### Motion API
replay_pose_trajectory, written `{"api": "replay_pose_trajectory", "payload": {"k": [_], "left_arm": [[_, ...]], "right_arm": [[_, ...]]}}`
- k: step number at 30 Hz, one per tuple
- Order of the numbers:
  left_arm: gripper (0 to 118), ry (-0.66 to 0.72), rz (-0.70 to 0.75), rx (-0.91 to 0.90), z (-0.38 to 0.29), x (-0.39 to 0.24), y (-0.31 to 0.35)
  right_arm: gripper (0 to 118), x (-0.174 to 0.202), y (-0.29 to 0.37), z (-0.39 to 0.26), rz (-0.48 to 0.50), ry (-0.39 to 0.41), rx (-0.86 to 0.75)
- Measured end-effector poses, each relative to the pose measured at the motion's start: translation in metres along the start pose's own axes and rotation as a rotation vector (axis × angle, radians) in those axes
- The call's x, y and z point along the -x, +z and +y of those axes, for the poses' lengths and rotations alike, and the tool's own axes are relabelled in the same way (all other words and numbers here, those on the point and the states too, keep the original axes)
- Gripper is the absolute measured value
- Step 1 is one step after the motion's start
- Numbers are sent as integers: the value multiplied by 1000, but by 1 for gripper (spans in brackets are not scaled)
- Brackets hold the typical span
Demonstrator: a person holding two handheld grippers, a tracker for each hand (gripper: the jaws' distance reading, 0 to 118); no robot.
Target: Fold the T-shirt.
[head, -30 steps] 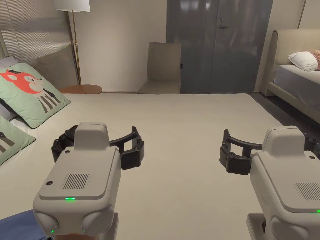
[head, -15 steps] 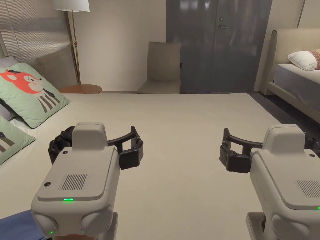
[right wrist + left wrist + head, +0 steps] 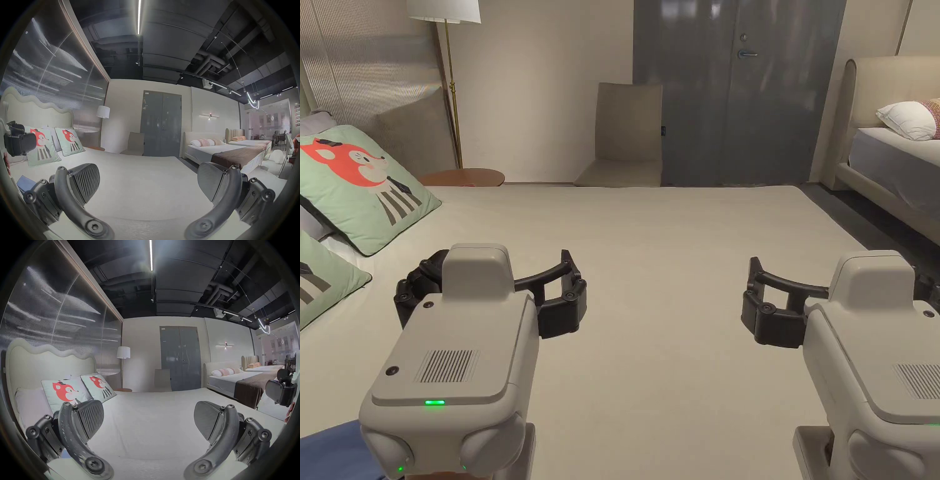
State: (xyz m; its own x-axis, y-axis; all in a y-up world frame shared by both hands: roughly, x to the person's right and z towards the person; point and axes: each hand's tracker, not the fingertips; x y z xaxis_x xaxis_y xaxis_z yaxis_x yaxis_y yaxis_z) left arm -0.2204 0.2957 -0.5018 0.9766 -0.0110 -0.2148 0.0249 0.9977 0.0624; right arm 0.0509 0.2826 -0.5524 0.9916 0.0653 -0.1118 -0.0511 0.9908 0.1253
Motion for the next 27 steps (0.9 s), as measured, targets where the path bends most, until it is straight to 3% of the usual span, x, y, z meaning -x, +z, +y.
{"api": "replay_pose_trajectory", "payload": {"k": [17,23,27], "left_arm": [[111,-16,3,7,3,-3,2],[111,-25,1,11,2,-4,1],[111,-27,1,13,1,-3,-1]], "right_arm": [[118,-2,4,8,12,20,38],[118,5,6,9,-35,-4,65],[118,1,6,12,21,-44,96]]}}
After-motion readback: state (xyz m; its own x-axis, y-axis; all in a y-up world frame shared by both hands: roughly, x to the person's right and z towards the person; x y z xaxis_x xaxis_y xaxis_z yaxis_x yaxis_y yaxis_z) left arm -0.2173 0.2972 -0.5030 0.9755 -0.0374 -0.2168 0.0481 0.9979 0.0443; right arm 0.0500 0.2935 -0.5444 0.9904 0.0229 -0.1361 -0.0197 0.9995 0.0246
